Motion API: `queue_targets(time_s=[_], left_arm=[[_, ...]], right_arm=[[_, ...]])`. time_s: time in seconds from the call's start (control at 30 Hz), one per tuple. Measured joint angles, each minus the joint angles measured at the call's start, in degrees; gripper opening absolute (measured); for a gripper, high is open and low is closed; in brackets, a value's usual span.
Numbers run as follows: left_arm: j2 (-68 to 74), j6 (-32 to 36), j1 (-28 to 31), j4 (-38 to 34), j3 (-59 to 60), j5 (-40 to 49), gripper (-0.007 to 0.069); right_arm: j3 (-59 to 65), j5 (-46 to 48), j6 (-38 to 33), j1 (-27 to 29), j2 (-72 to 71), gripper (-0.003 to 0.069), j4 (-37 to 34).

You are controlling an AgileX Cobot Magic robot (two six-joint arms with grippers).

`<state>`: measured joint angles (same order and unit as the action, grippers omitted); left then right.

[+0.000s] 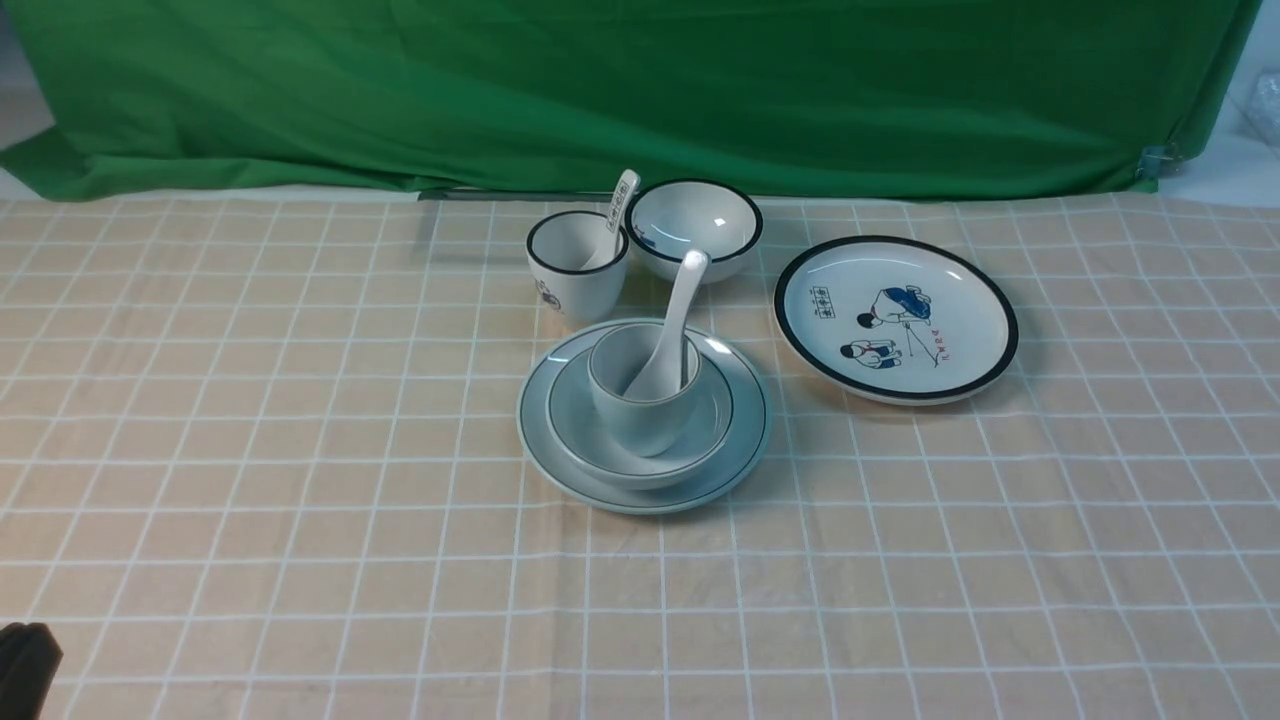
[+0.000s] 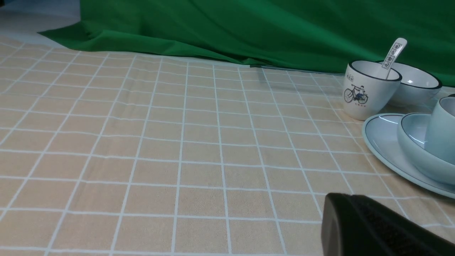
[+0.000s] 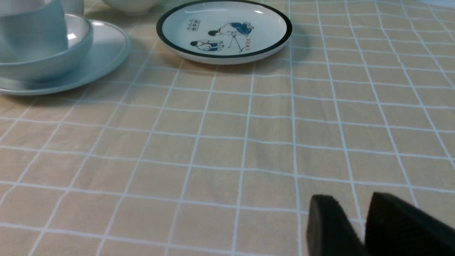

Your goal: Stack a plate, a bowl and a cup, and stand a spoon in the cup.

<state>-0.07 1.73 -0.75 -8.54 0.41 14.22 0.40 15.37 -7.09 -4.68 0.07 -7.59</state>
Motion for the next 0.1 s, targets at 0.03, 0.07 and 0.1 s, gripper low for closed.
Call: queue_targets(time_s=[0.03, 0.07, 0.1], left_arm=[[0.0, 0.0, 0.0, 0.0, 0.0, 0.0, 0.0007], [0.0, 0.0, 0.0, 0.0, 0.0, 0.0, 0.0007], [0.0, 0.0, 0.0, 0.0, 0.0, 0.0, 0.0007]], right_arm=[[0.0, 0.0, 0.0, 0.0, 0.0, 0.0216, 0.0], [0.0, 0.0, 0.0, 0.0, 0.0, 0.0216, 0.0], [0.0, 0.0, 0.0, 0.0, 0.0, 0.0216, 0.0]])
